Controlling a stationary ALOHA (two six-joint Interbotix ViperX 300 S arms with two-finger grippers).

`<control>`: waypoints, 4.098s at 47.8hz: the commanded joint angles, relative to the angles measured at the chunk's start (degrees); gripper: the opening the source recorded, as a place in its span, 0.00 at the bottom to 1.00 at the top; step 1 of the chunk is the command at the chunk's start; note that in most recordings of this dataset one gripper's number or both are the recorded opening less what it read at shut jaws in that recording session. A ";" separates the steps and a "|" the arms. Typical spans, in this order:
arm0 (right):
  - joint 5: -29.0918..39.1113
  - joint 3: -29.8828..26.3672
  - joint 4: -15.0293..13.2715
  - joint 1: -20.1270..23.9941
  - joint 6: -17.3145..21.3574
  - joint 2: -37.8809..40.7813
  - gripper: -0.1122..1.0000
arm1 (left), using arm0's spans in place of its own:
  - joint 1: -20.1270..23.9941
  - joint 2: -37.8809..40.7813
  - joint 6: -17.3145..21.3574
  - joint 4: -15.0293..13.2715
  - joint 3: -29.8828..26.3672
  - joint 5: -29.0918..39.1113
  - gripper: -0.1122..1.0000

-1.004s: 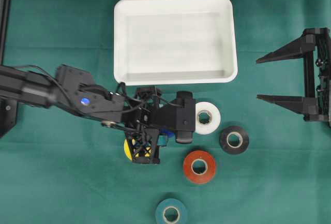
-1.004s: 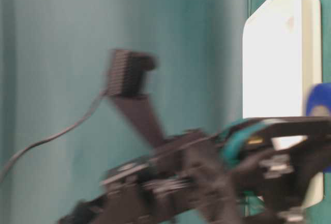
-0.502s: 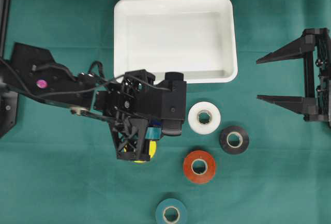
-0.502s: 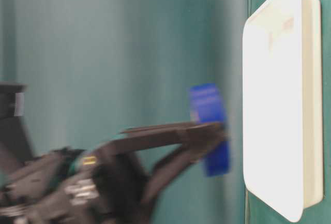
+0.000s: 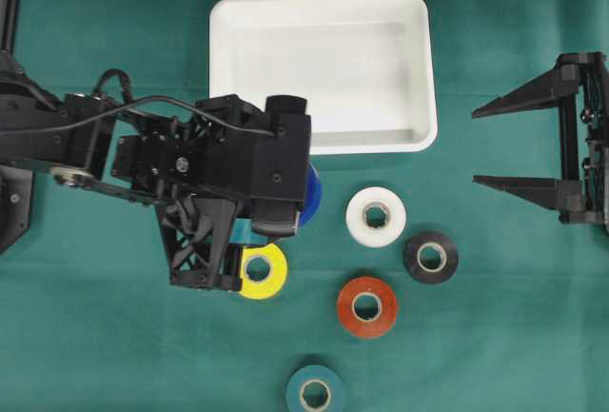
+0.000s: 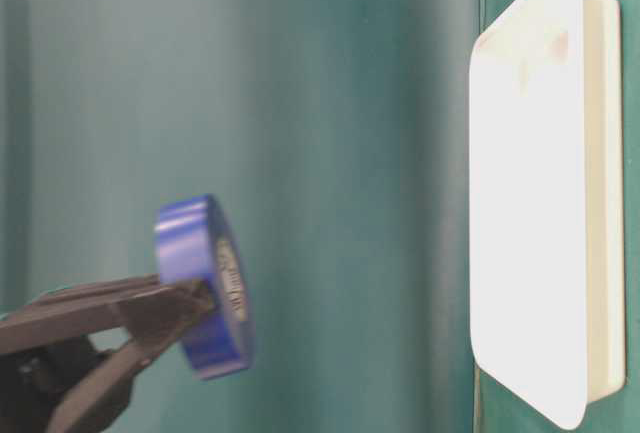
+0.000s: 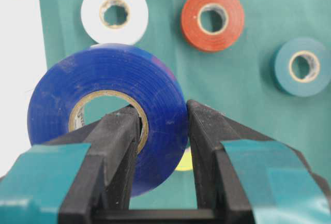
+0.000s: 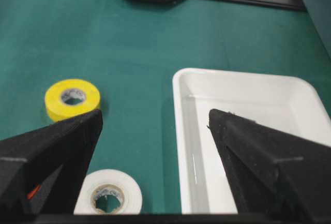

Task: Pick up the tape from a random location and place it into the white case.
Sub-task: 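Lift the blue tape roll with the left gripper, then carry the blue tape over the white tray with the left gripper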

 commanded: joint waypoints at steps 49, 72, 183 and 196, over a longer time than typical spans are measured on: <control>0.26 -1.49 -0.18 -0.09 0.09 0.18 0.93 | -0.18 -2.02 0.09 0.26 -1.76 0.53 0.30; 0.26 -1.49 -0.09 -0.09 0.09 0.18 0.93 | -0.18 -2.11 0.00 0.26 -1.58 0.79 0.30; 0.79 -1.49 -0.18 -0.09 0.09 0.18 0.93 | 21.53 10.90 7.82 0.44 -11.60 -1.32 0.30; 0.79 -1.49 -0.18 -0.09 0.09 0.09 0.93 | 21.01 14.50 9.05 0.44 -14.94 0.18 0.30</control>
